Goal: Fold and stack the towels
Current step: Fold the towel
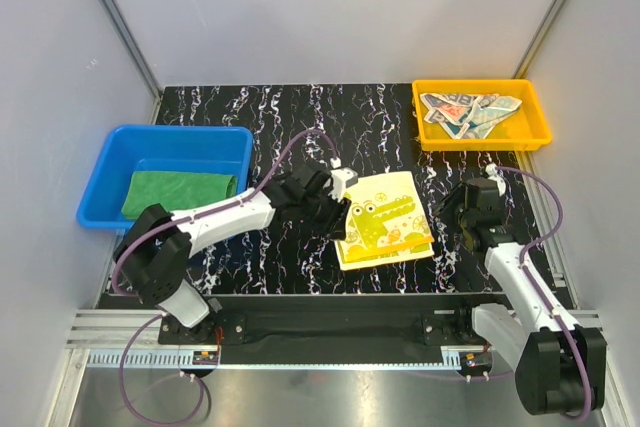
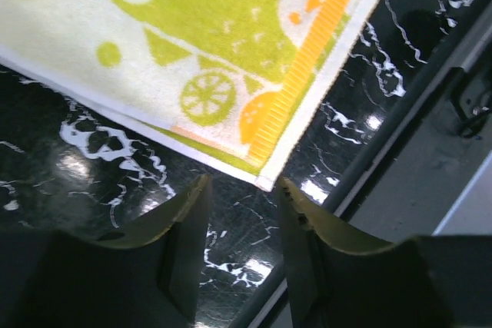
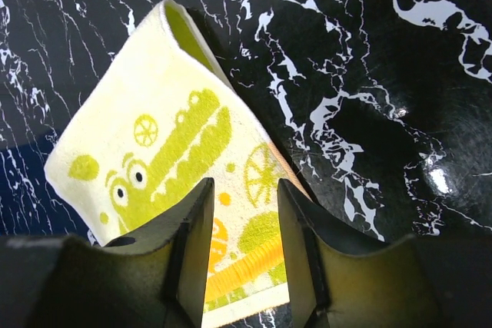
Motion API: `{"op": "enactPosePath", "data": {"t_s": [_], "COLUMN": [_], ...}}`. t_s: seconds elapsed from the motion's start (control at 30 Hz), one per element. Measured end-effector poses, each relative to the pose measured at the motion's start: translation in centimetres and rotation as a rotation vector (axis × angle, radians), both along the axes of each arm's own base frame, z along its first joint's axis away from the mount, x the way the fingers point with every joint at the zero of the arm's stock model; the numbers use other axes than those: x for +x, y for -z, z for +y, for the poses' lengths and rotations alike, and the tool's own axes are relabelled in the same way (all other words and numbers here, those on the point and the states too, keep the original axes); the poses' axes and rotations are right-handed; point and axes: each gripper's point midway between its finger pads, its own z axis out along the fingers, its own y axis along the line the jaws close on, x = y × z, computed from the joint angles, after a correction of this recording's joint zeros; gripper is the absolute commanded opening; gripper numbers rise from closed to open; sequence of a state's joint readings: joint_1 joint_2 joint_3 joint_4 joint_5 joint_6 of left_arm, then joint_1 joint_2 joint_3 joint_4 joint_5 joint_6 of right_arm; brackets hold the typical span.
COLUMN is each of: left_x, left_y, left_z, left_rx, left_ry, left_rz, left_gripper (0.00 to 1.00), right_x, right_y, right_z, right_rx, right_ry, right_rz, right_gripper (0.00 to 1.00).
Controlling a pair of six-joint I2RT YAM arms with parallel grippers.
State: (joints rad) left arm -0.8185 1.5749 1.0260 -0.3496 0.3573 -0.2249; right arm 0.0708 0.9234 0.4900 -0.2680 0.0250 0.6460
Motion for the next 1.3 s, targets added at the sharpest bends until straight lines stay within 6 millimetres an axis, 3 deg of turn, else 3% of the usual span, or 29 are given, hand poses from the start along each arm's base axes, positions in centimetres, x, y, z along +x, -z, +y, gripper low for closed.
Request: {"op": "enactPosePath", "data": {"t_s": [0.13,0.23,0.37,0.6,0.77,1.0,1.17,1.3], "left_x": [2.0,5.4,9.7,15.1,19.1,25.0,25.5,21.9], "left_y": [-0.1,0.3,2.8,6.2,6.4,5.7,4.9,4.5], "left_z": [0.4,0.1,1.1,3.7,4.0,3.4,3.9,5.2], "left_rx": [0.036,0.055,0.112,0.18,0.166,0.113,0.106,0.119], "left_ry": [-0.076,-0.147,-0.242,-0.361,-0.404,-0.432,-0.432,-0.43], "left_rz": [-0.01,-0.005,0.028,0.084,0.073,0.045,0.051,0.091], "left_gripper": [0.47,0.46,0.43,0.39,0.27,0.26,0.39,0.46], "right_x": [0.3,0.6,0.7,0.5,0.7,1.4,2.7,2.9], "right_y": [0.2,1.7,4.2,6.0,6.2,5.5,3.6,3.1], "right_z": [0.4,0.9,1.7,3.1,4.8,6.6,6.6,6.5], "right_rx": [0.016,0.032,0.059,0.116,0.164,0.175,0.134,0.111], "right_ry": [-0.012,-0.032,-0.063,-0.114,-0.167,-0.258,-0.298,-0.322], "right_rz": [0.007,0.074,0.184,0.252,0.254,0.265,0.229,0.221], "right_gripper": [0.45,0.42,0.41,0.43,0.44,0.46,0.48,0.5]}}
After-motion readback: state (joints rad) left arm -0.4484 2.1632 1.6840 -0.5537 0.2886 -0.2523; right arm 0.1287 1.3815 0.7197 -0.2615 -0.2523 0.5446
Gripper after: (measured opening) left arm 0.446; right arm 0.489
